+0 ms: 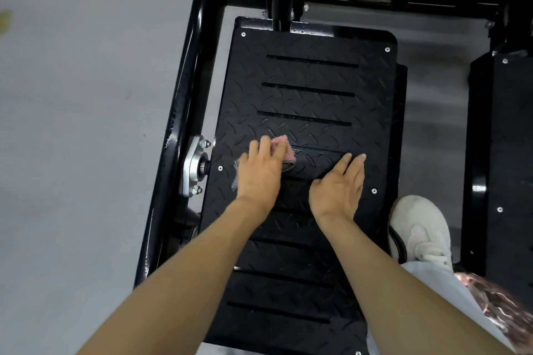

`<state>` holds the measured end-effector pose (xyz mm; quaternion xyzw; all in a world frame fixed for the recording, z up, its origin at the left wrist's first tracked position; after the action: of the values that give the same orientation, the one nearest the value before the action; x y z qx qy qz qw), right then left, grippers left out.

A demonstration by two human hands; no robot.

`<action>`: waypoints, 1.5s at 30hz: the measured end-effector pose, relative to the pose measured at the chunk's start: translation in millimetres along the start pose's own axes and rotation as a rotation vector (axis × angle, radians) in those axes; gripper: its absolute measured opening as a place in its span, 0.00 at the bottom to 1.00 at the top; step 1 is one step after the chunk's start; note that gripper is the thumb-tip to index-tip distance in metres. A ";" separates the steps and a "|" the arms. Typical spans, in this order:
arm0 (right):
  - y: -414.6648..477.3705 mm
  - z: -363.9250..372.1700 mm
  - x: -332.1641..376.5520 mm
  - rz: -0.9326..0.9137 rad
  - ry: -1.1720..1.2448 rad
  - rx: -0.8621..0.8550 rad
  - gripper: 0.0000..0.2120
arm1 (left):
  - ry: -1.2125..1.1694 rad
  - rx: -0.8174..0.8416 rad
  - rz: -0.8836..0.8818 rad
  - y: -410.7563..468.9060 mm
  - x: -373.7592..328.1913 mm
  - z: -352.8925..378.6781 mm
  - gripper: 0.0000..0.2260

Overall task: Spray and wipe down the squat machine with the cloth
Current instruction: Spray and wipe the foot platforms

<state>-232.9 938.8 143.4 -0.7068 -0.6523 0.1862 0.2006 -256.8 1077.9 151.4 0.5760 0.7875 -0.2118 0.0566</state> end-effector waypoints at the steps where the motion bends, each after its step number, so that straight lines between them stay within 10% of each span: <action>1: -0.7 0.2 -1.2 0.000 0.000 0.003 0.36 | 0.035 0.030 0.038 2.1 2.3 -1.4 0.29; 10: -3.9 3.3 -25.8 -0.002 -0.002 -0.017 0.35 | -0.039 -0.099 -0.172 -5.9 38.6 -12.2 0.29; 21: 7.5 -9.2 -45.5 0.063 0.019 -0.102 0.29 | -0.053 0.106 0.163 18.8 -97.9 37.7 0.25; 26: 8.3 -12.2 -47.0 0.031 -0.013 -0.090 0.32 | 0.068 0.150 0.321 16.8 -79.2 30.7 0.29; 39: -5.9 -8.3 -37.7 -0.082 -0.099 -0.001 0.33 | -0.064 -0.059 -0.156 -17.1 50.4 -14.5 0.30; 45: -36.1 8.4 -44.9 -0.080 -0.122 0.012 0.33 | 0.038 0.091 0.101 -61.1 20.8 7.3 0.29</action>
<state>-271.5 896.9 155.4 -0.6663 -0.6899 0.2250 0.1720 -321.7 1078.3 154.3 0.6210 0.7478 -0.2334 0.0263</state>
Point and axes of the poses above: each hand's wrist, its own y-axis towards the middle knuckle, its own z-axis out of the palm, x = y × z, the point moved 6 cm from there along y, towards the middle knuckle, and after that the axes turned 15 degrees about -y, right-handed, at the moved point
